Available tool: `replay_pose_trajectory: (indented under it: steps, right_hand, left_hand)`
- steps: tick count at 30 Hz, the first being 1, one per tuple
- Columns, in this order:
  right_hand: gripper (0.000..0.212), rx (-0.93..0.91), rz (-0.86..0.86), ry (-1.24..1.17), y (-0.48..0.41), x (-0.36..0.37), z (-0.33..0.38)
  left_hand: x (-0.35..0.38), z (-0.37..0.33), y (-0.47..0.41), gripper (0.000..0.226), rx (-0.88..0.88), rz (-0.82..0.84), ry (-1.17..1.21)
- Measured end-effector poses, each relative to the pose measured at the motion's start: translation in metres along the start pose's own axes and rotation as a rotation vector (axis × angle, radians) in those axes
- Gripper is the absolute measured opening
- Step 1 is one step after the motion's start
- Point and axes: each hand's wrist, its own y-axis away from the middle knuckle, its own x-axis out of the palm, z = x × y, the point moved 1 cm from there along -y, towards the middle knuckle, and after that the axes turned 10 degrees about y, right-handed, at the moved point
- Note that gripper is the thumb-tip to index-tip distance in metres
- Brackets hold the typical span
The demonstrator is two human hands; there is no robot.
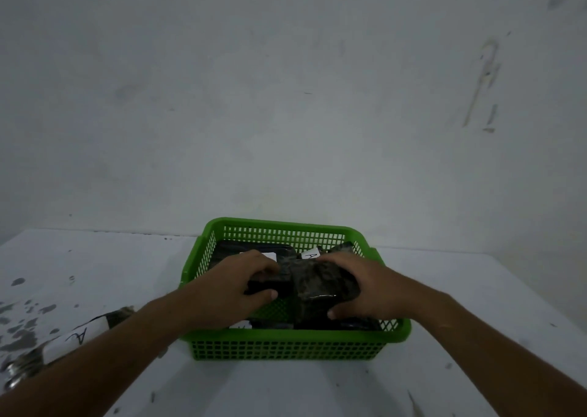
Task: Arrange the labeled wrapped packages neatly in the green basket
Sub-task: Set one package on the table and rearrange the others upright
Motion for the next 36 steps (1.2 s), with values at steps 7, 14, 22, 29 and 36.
replay_pose_trajectory:
  steps: [7, 14, 22, 29, 36]
  right_hand:
    - [0.064, 0.008, -0.151, -0.170, 0.000, 0.020, -0.010]
    - [0.059, 0.116, -0.416, -0.562, 0.005, 0.002, -0.011]
    - [0.097, 0.064, -0.422, -0.676, 0.001, -0.013, 0.008]
    - [0.110, 0.012, -0.335, -0.544, 0.008, -0.022, 0.009]
    - [0.096, 0.075, -0.307, -0.769, 0.017, -0.008, -0.005]
  left_hand:
    - [0.010, 0.003, -0.004, 0.053, -0.090, 0.003, 0.072]
    - [0.008, -0.001, -0.013, 0.080, -0.159, -0.056, 0.212]
    - [0.002, -0.029, -0.029, 0.113, -0.136, -0.187, 0.460]
    - [0.000, -0.035, -0.029, 0.088, -0.205, -0.141, 0.713]
    - [0.004, -0.035, -0.028, 0.067, -0.246, -0.192, 1.376]
